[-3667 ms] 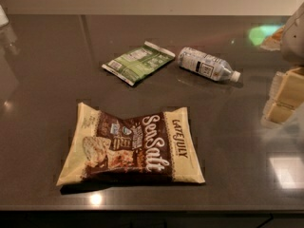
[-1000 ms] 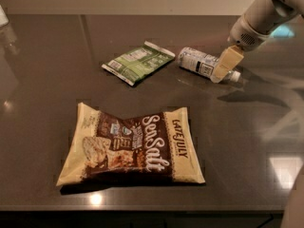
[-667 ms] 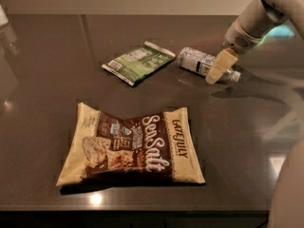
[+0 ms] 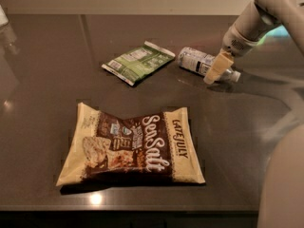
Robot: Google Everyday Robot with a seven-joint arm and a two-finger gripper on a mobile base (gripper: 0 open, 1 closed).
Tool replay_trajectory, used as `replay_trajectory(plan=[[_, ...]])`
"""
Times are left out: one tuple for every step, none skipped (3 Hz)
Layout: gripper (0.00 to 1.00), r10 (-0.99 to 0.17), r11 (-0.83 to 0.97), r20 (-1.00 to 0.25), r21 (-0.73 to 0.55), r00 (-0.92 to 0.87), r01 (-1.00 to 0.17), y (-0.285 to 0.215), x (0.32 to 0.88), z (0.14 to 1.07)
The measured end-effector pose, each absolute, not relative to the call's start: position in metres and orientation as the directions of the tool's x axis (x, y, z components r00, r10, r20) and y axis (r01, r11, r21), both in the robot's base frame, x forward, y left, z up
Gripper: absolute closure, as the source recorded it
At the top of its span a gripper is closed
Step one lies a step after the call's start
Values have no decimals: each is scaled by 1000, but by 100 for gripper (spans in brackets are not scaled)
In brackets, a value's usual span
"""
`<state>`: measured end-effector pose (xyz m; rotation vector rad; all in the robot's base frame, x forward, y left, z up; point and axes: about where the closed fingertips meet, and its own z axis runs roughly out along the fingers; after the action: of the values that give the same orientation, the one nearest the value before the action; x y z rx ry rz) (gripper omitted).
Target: Move blue plastic bottle near brown chip bag
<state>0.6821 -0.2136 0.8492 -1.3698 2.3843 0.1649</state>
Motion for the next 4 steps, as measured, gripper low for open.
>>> replay_trajectory(plan=[[43, -804, 523, -379, -87, -458, -848, -214, 680, 850], [66, -806, 522, -376, -86, -458, -848, -212, 674, 856], [89, -813, 503, -384, -86, -438, -860, -202, 660, 870], [100, -826, 468, -391, -70, -407, -881, -186, 633, 884]])
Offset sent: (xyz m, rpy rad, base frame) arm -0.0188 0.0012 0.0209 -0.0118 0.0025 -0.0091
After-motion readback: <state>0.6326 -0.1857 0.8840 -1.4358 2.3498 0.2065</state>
